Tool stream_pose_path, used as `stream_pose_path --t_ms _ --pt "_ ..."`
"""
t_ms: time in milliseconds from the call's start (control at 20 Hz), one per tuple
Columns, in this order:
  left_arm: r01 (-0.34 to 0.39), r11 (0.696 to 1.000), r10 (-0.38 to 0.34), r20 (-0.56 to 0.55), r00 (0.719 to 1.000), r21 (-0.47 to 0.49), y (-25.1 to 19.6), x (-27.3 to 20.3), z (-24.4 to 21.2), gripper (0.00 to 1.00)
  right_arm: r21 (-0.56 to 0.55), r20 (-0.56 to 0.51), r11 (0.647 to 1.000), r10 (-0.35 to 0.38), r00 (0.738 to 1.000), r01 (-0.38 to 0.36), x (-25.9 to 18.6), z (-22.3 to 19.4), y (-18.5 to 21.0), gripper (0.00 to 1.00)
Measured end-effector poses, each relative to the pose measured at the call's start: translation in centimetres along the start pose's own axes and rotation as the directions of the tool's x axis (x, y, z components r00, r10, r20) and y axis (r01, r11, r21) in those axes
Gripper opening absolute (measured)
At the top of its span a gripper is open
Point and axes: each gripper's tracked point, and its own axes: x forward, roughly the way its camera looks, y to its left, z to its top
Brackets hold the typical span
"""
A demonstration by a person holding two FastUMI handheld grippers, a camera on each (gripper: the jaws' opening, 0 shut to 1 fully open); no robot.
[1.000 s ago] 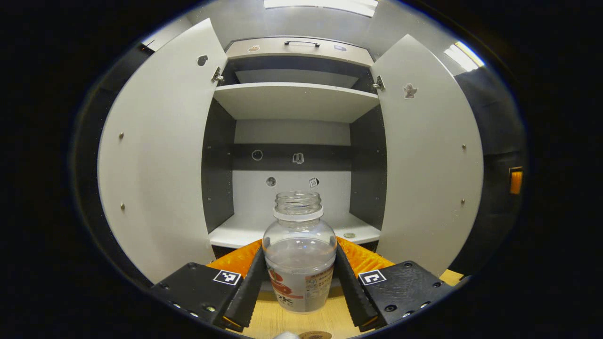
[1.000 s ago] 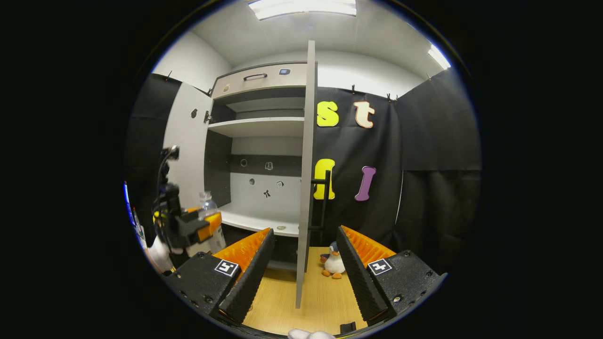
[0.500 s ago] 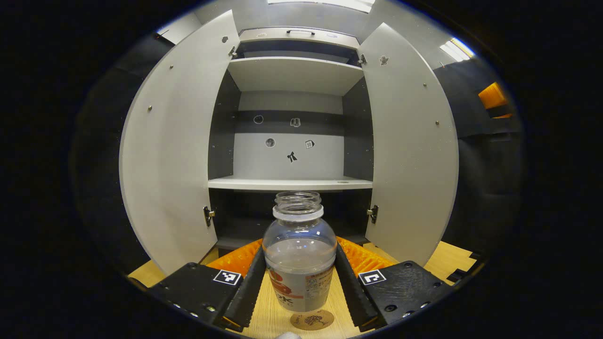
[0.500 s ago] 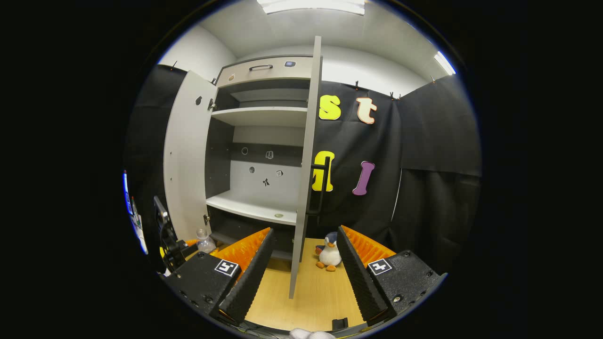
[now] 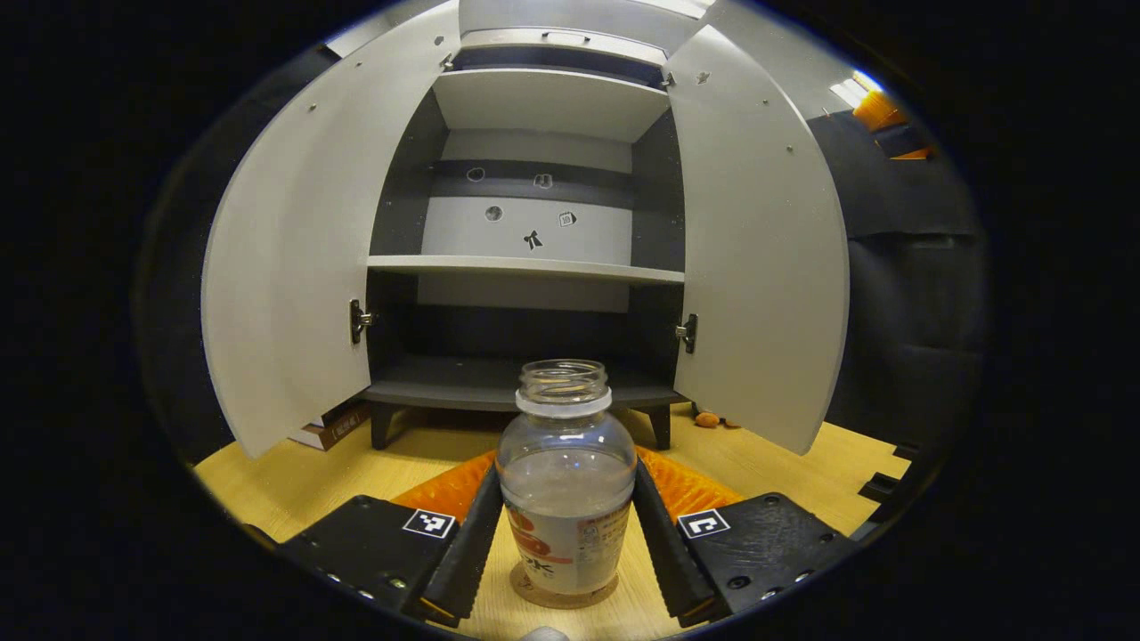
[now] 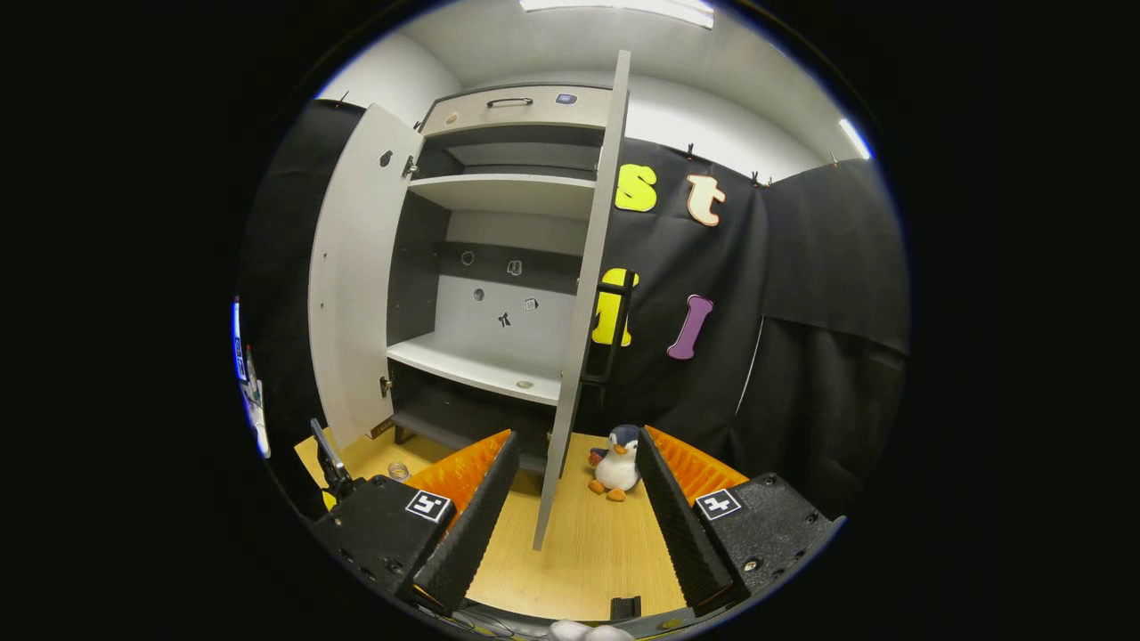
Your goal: Grasp the bottle in the cabinet with the left hand and place it on the coaster, then close the right door with the right hand and the left door with the left hand.
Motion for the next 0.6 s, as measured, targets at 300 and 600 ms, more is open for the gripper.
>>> stream_pose_path --t_ms 300,600 --pt "0.018 1.000 -0.018 -0.031 0.999 0.013 0.0 0.9 -2.4 0.76 -0.023 -0.014 1.000 0.017 1.000 -0.017 0.7 -0.1 0.8 0.82" --pt "0.026 0.999 -0.026 -0.029 0.999 0.029 -0.3 1.1 -3.0 0.77 -0.031 -0.022 0.999 0.020 1.000 -0.021 0.9 -0.2 1.0 0.82"
